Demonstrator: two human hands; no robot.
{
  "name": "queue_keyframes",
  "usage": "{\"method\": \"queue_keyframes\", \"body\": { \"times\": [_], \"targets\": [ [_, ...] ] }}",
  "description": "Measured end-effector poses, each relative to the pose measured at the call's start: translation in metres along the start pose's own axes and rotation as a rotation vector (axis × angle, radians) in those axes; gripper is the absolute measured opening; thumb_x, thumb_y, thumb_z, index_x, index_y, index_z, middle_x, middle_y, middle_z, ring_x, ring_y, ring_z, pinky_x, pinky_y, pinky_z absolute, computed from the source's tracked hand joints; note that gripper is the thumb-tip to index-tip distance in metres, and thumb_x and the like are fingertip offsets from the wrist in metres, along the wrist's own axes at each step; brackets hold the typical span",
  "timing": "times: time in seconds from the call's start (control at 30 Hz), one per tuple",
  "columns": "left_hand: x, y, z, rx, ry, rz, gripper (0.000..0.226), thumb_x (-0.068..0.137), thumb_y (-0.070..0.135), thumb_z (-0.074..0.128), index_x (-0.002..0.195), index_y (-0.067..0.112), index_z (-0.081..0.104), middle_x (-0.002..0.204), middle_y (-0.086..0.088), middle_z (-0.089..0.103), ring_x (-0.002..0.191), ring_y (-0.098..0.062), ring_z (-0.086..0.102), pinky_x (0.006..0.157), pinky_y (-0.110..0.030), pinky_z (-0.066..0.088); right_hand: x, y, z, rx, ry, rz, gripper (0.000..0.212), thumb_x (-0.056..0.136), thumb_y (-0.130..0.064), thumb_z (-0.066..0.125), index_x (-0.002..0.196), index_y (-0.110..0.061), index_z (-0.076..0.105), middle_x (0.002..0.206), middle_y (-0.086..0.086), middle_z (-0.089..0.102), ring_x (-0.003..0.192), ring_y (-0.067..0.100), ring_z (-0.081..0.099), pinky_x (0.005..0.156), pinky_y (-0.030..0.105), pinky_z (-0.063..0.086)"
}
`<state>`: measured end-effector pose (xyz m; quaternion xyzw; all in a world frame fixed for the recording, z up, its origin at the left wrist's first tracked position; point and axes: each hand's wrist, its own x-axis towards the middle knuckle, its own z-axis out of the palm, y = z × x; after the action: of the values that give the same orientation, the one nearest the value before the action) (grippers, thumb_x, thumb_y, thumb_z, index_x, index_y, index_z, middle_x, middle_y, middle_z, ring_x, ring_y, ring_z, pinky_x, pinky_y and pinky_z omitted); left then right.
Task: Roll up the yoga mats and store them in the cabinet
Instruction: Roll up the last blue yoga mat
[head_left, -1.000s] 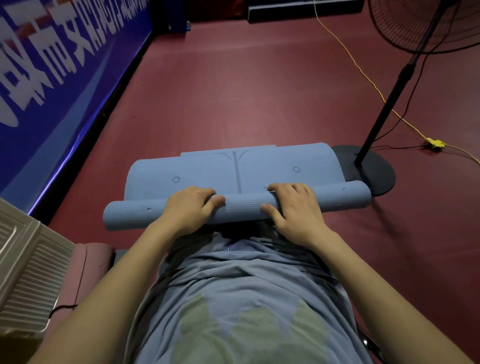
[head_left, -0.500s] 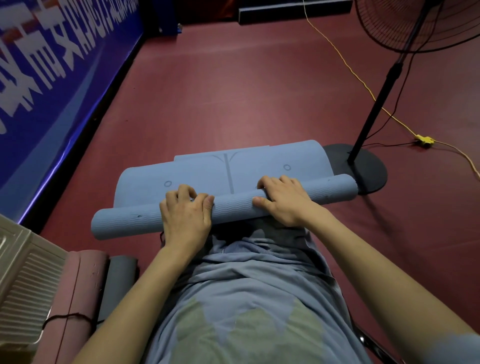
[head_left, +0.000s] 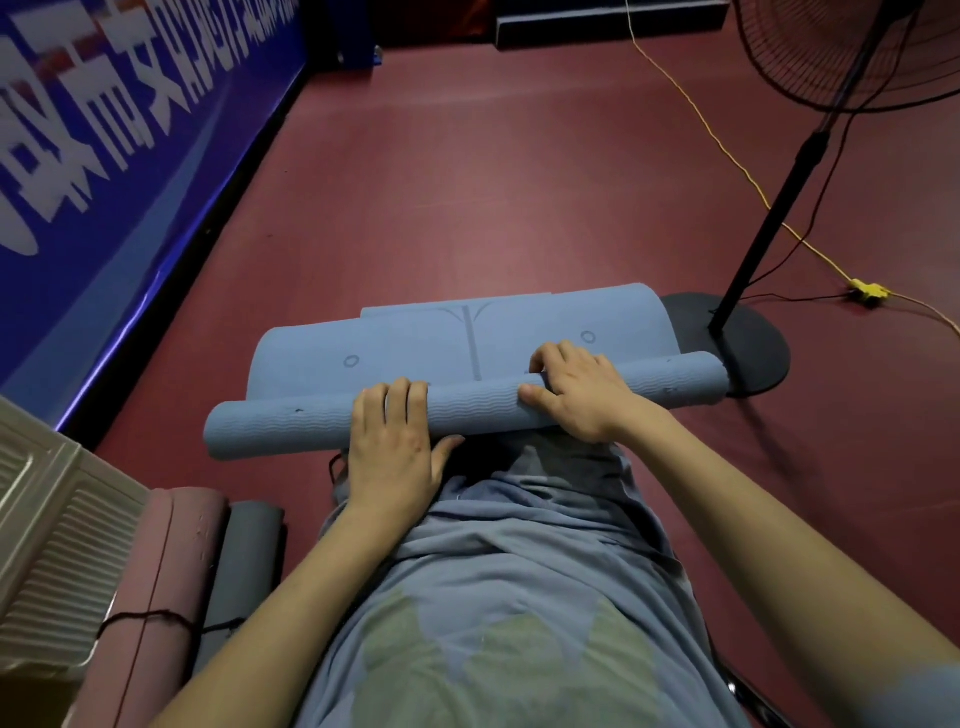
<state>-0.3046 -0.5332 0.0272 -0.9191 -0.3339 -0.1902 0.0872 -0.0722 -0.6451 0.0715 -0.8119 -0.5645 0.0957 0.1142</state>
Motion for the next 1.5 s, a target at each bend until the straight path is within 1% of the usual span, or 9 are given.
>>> {"method": "queue_keyframes", "body": {
  "times": [0.17, 0.33, 0.43, 0.5, 0.63, 0.83, 0.93, 1.13, 1.5],
  "targets": [
    [0.013, -0.009, 0.002, 0.018, 0.02, 0.063, 0.069, 0.087, 0.066, 0.048, 0.126, 0.009, 0.053, 0.12, -0.01, 0.054, 0.106, -0.036, 0.05, 0.096, -0.049, 0.037, 0.003, 0.0, -0.003, -0.005, 0.003, 0.014, 0.037, 0.101, -0.055, 0.042, 0.112, -0.02, 0.048, 0.113, 0.003, 0.05, 0.11, 0.027, 0.043, 0.09, 0.041, 0.03],
    [0.032, -0.018, 0.001, 0.047, -0.045, 0.106, 0.082, 0.061, 0.075, 0.073, 0.117, 0.016, 0.056, 0.105, -0.004, 0.057, 0.095, -0.031, 0.052, 0.085, -0.045, 0.036, 0.011, -0.005, -0.007, -0.003, -0.002, 0.033, 0.033, 0.103, -0.053, 0.038, 0.1, -0.021, 0.047, 0.116, 0.006, 0.057, 0.108, 0.027, 0.044, 0.088, 0.042, 0.031],
    [0.045, -0.023, 0.002, 0.061, -0.094, 0.09, 0.088, 0.049, 0.076, 0.081, 0.113, 0.02, 0.059, 0.099, -0.002, 0.061, 0.092, -0.03, 0.055, 0.082, -0.043, 0.035, 0.016, -0.009, -0.011, -0.007, -0.02, 0.043, 0.034, 0.105, -0.052, 0.034, 0.093, -0.022, 0.045, 0.107, 0.002, 0.056, 0.1, 0.026, 0.043, 0.085, 0.042, 0.029],
    [0.055, -0.023, -0.001, 0.06, -0.167, 0.065, 0.088, 0.049, 0.08, 0.078, 0.113, 0.023, 0.058, 0.1, 0.0, 0.063, 0.096, -0.028, 0.057, 0.085, -0.043, 0.037, 0.017, -0.012, -0.013, -0.02, -0.04, 0.058, 0.038, 0.106, -0.053, 0.03, 0.094, -0.021, 0.047, 0.102, -0.001, 0.052, 0.106, 0.028, 0.044, 0.091, 0.046, 0.032],
    [0.072, -0.022, -0.012, 0.06, -0.339, 0.048, 0.082, 0.057, 0.084, 0.073, 0.114, 0.027, 0.055, 0.104, 0.004, 0.063, 0.104, -0.025, 0.057, 0.088, -0.042, 0.038, 0.016, -0.019, -0.012, -0.123, -0.037, 0.087, 0.046, 0.107, -0.051, 0.023, 0.113, -0.02, 0.056, 0.116, 0.006, 0.055, 0.115, 0.032, 0.043, 0.099, 0.048, 0.033],
    [0.062, -0.019, -0.032, 0.136, -0.322, 0.142, 0.043, 0.072, 0.051, 0.067, 0.101, 0.023, 0.054, 0.098, 0.004, 0.066, 0.095, -0.025, 0.055, 0.076, -0.037, 0.028, -0.01, -0.022, -0.01, -0.13, 0.056, 0.061, 0.055, 0.102, -0.058, 0.02, 0.105, -0.02, 0.058, 0.113, 0.001, 0.061, 0.11, 0.028, 0.05, 0.099, 0.045, 0.031],
    [0.045, -0.016, -0.041, 0.159, -0.329, 0.165, 0.044, 0.068, 0.051, 0.069, 0.1, 0.024, 0.056, 0.094, 0.005, 0.065, 0.094, -0.025, 0.055, 0.074, -0.037, 0.025, -0.04, -0.023, -0.005, -0.104, 0.079, 0.031, 0.067, 0.091, -0.071, 0.014, 0.11, -0.022, 0.056, 0.109, -0.003, 0.059, 0.106, 0.024, 0.048, 0.099, 0.044, 0.028],
    [0.013, -0.009, -0.056, 0.126, -0.406, 0.188, 0.045, 0.067, 0.052, 0.067, 0.103, 0.026, 0.055, 0.095, 0.008, 0.063, 0.095, -0.023, 0.054, 0.074, -0.037, 0.027, -0.088, -0.033, 0.009, -0.022, 0.164, 0.015, 0.047, 0.093, -0.069, 0.028, 0.109, -0.029, 0.043, 0.1, -0.008, 0.054, 0.098, 0.021, 0.045, 0.097, 0.043, 0.031],
    [0.044, -0.016, -0.059, -0.052, -0.675, 0.156, 0.052, 0.055, 0.054, 0.077, 0.094, 0.026, 0.058, 0.081, 0.008, 0.062, 0.082, -0.023, 0.059, 0.069, -0.034, 0.048, -0.084, -0.044, 0.029, -0.169, 0.307, 0.082, 0.049, 0.099, -0.058, 0.028, 0.105, -0.019, 0.056, 0.105, 0.001, 0.055, 0.106, 0.029, 0.045, 0.106, 0.045, 0.032]
  ]
}}
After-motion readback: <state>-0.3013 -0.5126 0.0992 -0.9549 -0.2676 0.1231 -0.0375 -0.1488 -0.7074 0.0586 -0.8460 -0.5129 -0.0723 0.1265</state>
